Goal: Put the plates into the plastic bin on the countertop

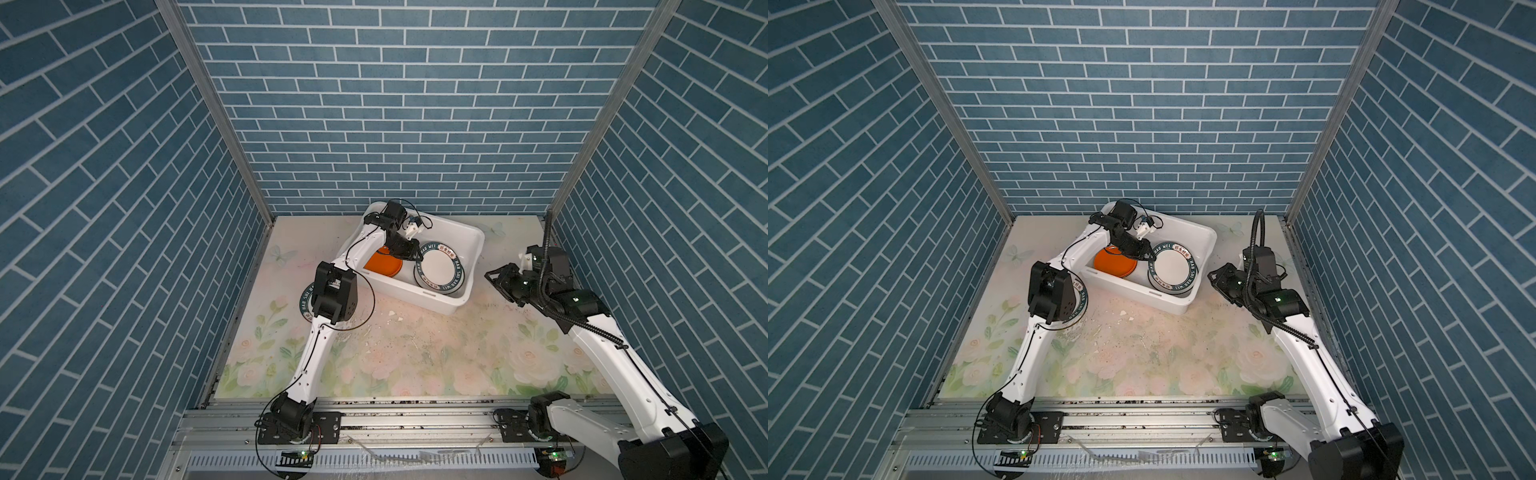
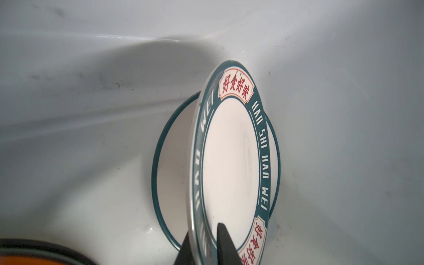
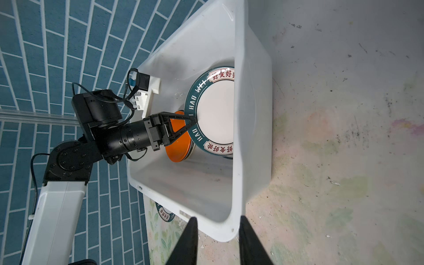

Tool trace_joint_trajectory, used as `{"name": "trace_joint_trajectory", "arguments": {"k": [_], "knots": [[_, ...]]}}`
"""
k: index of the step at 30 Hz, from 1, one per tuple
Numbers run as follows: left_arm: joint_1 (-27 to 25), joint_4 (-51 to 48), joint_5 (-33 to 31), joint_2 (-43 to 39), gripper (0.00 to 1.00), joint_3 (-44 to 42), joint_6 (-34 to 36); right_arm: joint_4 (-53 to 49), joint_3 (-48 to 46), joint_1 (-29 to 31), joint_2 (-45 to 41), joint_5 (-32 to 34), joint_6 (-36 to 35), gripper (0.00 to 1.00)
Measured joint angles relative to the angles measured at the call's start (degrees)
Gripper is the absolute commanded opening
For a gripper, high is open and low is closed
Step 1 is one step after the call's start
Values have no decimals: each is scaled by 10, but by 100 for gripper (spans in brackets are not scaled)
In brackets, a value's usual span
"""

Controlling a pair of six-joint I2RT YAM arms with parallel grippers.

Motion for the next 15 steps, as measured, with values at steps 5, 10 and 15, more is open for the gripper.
{"name": "trace_joint_trajectory", "arguments": {"k": [5,10,15], "knots": [[-1,0,0,0,25,0,0,0,-4,-1,0,-2,0,31],[-2,0,0,0,27,0,1,2,-8,-2,0,-4,0,31],[-2,0,0,0,32,0,2,3,-11,-3,0,-4,0,31]]}}
